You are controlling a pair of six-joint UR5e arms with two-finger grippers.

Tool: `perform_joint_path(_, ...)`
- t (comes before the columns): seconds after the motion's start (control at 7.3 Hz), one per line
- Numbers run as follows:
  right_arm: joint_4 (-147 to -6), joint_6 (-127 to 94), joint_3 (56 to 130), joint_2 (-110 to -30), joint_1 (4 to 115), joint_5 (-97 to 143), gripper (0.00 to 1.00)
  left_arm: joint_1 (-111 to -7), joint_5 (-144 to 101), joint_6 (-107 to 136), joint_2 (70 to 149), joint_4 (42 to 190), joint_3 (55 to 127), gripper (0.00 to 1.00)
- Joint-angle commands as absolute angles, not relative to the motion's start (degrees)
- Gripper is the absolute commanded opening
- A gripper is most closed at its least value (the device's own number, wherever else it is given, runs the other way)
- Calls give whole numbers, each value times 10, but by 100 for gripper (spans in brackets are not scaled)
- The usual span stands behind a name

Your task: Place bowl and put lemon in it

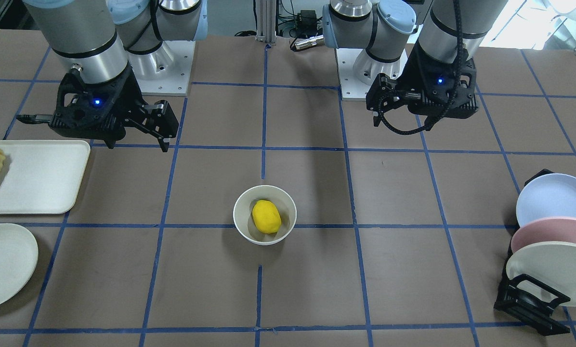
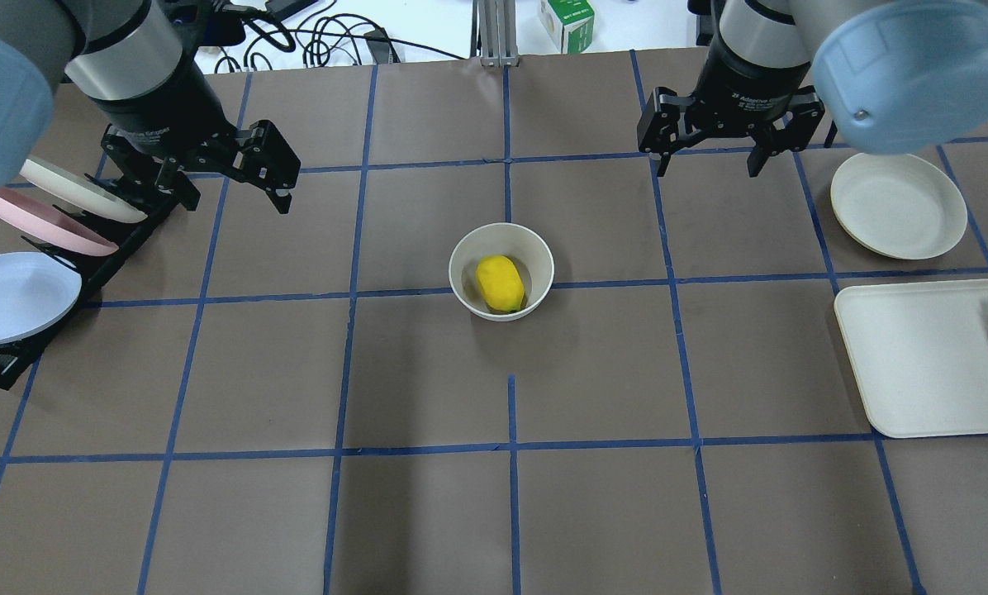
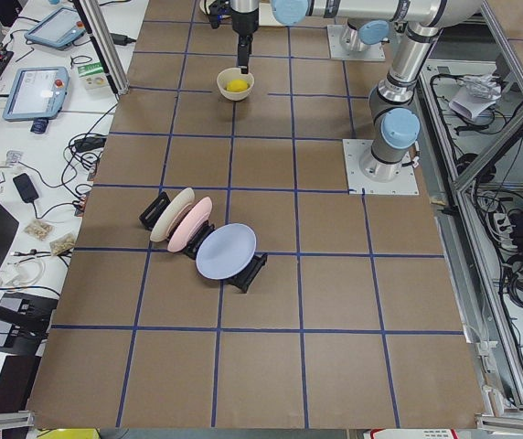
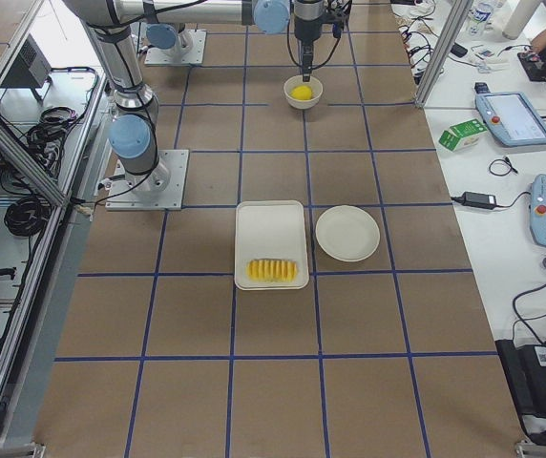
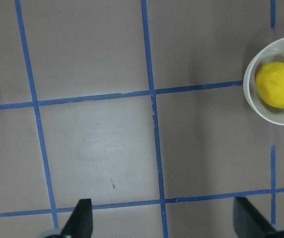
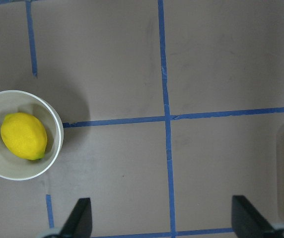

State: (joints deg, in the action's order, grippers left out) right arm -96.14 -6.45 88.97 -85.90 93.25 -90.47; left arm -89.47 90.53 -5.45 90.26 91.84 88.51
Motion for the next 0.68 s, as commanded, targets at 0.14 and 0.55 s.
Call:
perform_joint_path(0.14,-925,-50,894,-879,921,-908,100,-895,905,-54,904,918,885,100)
perform_joint_path(0.55,-903,-61,890,-897,911,-907,100,-895,905,-54,904,918,887,100)
